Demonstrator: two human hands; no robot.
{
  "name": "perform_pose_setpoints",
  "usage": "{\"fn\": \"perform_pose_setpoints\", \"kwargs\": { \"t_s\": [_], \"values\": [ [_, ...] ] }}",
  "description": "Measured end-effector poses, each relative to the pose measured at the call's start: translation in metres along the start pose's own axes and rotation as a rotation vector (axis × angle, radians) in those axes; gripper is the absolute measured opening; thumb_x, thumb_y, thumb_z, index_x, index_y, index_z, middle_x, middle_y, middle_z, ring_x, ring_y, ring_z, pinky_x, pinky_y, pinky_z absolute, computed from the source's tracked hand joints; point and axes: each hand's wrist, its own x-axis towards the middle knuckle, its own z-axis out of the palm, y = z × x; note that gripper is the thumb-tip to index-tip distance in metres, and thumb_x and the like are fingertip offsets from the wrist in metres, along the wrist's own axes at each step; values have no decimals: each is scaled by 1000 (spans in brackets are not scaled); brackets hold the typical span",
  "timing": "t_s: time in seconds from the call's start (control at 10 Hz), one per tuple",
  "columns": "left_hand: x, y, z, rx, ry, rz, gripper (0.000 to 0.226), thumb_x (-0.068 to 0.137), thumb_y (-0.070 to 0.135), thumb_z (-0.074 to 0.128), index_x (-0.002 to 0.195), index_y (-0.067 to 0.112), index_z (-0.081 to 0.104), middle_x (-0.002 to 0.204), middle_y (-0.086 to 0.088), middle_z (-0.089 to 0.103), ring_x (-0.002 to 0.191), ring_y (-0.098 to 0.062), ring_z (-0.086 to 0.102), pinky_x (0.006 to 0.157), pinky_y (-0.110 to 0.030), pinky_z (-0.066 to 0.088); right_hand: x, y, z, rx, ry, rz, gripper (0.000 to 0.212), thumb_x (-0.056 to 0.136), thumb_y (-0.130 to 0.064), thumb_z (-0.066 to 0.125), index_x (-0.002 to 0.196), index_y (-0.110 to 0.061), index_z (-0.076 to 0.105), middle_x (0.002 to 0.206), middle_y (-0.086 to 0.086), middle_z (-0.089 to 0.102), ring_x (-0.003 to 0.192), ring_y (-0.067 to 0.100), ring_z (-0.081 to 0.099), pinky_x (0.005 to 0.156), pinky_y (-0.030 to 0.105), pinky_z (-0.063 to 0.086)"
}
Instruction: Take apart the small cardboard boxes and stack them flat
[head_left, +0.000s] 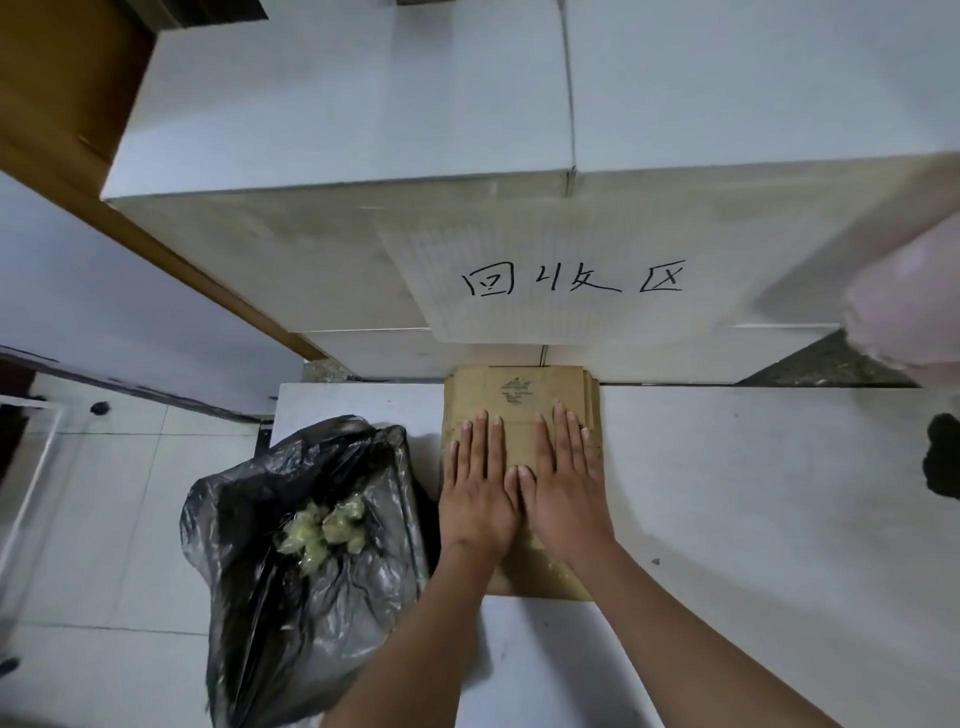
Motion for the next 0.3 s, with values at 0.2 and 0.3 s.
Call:
{"fn": "perform_pose_setpoints", "kwargs": {
  "t_s": [0.2, 0.3],
  "values": [
    [-11, 16, -46, 13, -78, -40, 61, 107, 41, 7, 158, 15, -12, 166, -6, -17, 153, -20, -17, 125, -39, -8, -1, 4, -50, 117, -106, 10, 65, 105, -42, 27, 158, -15, 0, 166, 10, -10, 153, 24, -11, 125, 42, 3],
    [-31, 29, -64, -4, -55, -40, 60, 107, 40, 11, 161, 15, -1, 168, -7, -6, 154, -23, -10, 125, -40, -6, -16, 11, -81, 169, -18, 13, 58, 105, -37, 29, 157, -13, 16, 164, 12, 16, 152, 26, 13, 124, 39, 13]
  ]
}}
